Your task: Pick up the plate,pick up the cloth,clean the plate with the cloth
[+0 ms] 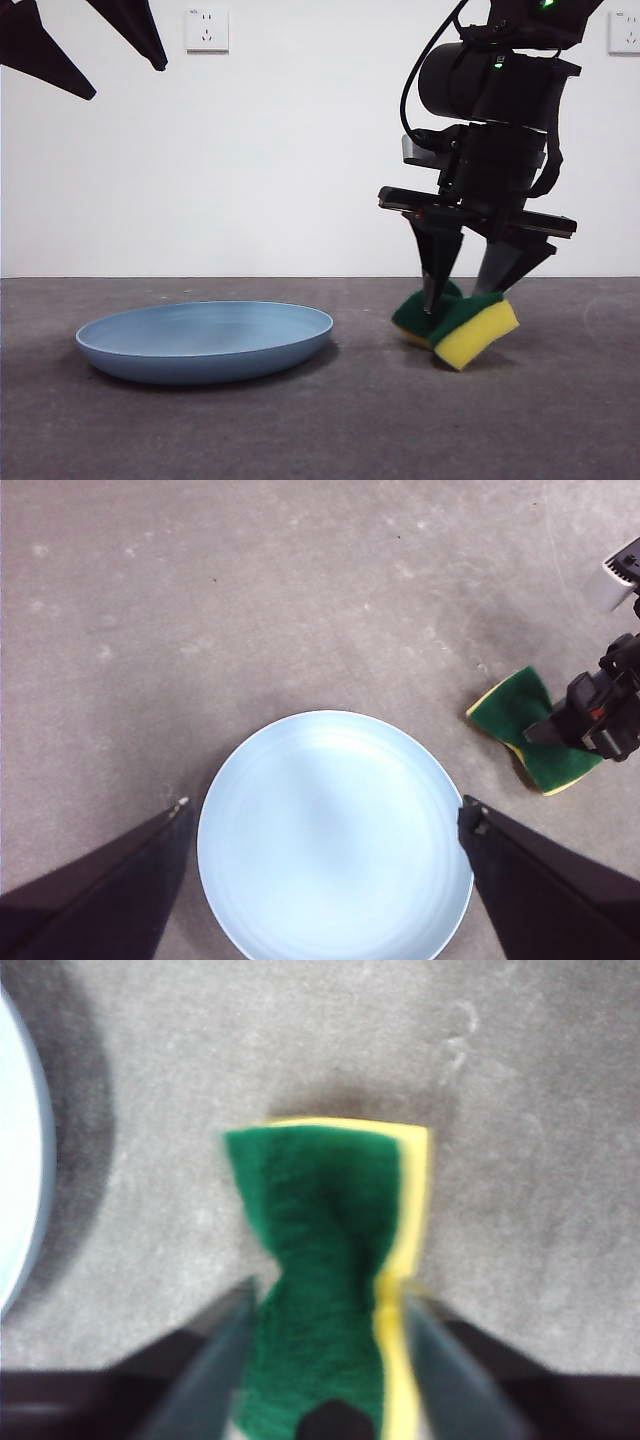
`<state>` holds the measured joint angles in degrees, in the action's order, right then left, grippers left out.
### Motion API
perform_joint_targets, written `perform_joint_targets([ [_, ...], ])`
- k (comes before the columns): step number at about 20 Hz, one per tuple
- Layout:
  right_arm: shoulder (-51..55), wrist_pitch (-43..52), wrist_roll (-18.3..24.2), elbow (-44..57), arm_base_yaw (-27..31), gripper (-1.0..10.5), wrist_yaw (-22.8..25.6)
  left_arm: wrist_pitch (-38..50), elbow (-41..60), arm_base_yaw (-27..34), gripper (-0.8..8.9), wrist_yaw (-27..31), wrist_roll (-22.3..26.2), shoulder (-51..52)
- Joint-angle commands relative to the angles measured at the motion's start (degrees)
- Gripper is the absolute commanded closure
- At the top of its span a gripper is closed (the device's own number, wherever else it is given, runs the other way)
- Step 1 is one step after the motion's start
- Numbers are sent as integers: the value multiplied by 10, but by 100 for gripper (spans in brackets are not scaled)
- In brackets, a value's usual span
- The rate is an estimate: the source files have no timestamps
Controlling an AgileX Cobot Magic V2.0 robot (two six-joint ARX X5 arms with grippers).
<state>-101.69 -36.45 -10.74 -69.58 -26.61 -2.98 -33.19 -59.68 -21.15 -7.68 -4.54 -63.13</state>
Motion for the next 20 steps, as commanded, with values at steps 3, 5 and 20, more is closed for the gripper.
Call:
perform_joint_targets([
  [3,-4,-1,-1,4,0,561,3,-4,0,-1,374,1,-3,-1],
  [5,-2,-1,3,4,1,564,3,-10,0,-1,374,2,-2,-1],
  [20,256,-53,44,4,3,958,0,6,0,-3,821,-3,20,-1],
])
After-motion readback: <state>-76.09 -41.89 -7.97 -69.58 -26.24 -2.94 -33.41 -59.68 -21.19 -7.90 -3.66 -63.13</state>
